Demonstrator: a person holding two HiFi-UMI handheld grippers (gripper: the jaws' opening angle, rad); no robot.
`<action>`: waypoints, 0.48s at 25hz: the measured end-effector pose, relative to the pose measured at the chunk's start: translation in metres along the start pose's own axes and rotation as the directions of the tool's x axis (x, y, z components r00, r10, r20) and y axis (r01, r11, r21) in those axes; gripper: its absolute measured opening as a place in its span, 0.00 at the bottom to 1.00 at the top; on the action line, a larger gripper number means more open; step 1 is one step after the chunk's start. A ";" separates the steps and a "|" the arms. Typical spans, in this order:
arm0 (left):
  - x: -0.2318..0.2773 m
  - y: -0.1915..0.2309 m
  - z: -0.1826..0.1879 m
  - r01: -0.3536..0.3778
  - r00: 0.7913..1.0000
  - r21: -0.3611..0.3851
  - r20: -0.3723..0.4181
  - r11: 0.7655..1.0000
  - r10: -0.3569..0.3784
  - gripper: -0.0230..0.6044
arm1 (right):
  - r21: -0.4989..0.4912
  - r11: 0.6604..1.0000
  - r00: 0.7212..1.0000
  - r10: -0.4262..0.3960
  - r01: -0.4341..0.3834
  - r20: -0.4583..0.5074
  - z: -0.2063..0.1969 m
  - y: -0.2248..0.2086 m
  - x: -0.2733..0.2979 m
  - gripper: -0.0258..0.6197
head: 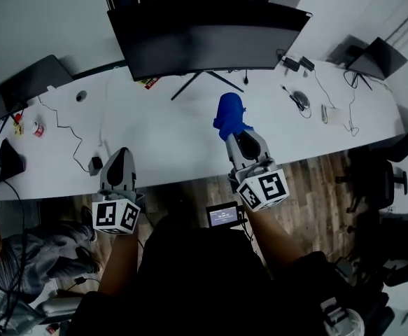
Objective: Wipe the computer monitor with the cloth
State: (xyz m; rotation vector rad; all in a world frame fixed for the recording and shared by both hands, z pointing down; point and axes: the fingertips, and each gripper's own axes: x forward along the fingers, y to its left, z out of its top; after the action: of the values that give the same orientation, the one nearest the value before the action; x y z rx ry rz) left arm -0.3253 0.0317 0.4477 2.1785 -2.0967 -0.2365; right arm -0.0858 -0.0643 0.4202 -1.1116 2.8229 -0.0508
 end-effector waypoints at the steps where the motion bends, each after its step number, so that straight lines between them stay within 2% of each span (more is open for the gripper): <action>1: -0.009 -0.012 -0.003 0.006 1.000 0.003 0.004 1.000 -0.006 0.03 | 0.004 1.000 1.000 -0.011 0.011 -0.015 -0.008 -0.001 -0.019 0.13; 5: -0.049 -0.063 -0.016 0.058 0.998 0.011 0.004 0.998 -0.058 0.03 | 0.021 0.998 0.997 -0.055 0.056 -0.057 -0.031 -0.001 -0.093 0.13; 12: -0.112 -0.130 -0.037 0.110 0.992 0.016 -0.064 0.994 -0.109 0.03 | 0.053 0.992 0.991 -0.109 0.113 -0.081 -0.047 -0.002 -0.196 0.13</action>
State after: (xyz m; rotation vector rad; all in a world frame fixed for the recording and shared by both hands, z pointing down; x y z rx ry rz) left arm -0.1949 0.1477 0.4643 2.2836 -1.9576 -0.1549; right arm 0.0529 0.0671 0.4843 -1.2797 2.8039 -0.1871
